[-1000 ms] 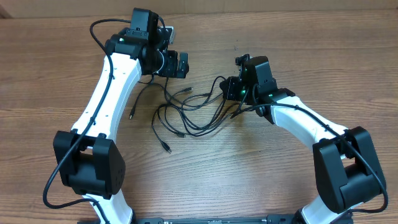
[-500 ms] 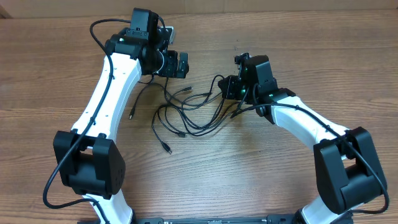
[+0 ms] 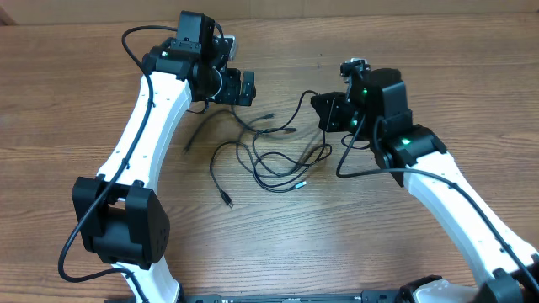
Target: Untangle cables
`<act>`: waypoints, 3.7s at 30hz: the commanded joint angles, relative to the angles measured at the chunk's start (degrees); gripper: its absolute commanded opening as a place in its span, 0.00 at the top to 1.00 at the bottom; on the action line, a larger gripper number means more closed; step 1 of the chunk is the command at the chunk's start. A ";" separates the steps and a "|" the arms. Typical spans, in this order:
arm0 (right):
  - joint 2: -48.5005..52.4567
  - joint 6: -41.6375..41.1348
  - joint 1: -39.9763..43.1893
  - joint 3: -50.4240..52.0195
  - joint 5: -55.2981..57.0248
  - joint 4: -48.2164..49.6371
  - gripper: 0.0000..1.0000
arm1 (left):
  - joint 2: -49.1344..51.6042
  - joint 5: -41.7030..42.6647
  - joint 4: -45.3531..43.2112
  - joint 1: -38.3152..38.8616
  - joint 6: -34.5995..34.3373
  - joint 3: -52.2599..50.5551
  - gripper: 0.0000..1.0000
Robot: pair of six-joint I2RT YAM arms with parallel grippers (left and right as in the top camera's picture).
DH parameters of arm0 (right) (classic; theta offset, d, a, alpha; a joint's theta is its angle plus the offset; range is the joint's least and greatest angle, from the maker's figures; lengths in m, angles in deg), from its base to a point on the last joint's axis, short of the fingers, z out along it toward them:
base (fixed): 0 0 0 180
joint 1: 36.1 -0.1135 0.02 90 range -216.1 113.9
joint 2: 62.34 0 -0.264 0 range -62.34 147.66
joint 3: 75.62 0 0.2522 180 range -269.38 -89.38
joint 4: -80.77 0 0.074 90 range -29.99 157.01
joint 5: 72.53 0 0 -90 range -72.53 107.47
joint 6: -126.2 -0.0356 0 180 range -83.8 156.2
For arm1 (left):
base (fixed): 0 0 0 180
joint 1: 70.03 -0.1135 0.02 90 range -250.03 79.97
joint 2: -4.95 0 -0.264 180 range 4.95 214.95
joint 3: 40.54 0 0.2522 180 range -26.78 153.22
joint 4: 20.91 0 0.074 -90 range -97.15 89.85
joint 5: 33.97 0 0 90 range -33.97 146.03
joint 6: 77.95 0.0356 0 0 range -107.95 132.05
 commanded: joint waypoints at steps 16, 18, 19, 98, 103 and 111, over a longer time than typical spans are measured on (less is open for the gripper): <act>-13.66 2.99 0.15 -5.55 1.29 5.31 0.96 | -1.03 0.07 0.00 0.28 -0.55 0.55 0.00; -13.70 3.85 0.15 -8.11 1.22 5.27 0.96 | -1.03 0.07 0.00 0.28 -0.57 0.55 0.00; -13.70 4.09 0.15 -9.27 1.25 5.09 0.96 | -1.03 0.07 0.00 0.28 -0.57 0.55 0.00; -13.70 10.27 0.17 -18.23 -8.46 0.39 0.96 | 10.80 14.78 -5.07 9.14 7.98 0.42 0.01; -13.70 10.27 0.24 -18.23 -8.44 -0.02 0.96 | 11.37 5.31 -5.35 8.00 2.82 0.42 0.00; -14.21 10.23 2.67 -18.23 -8.68 -1.66 0.96 | 11.37 -4.92 -2.49 1.53 -6.05 0.42 0.01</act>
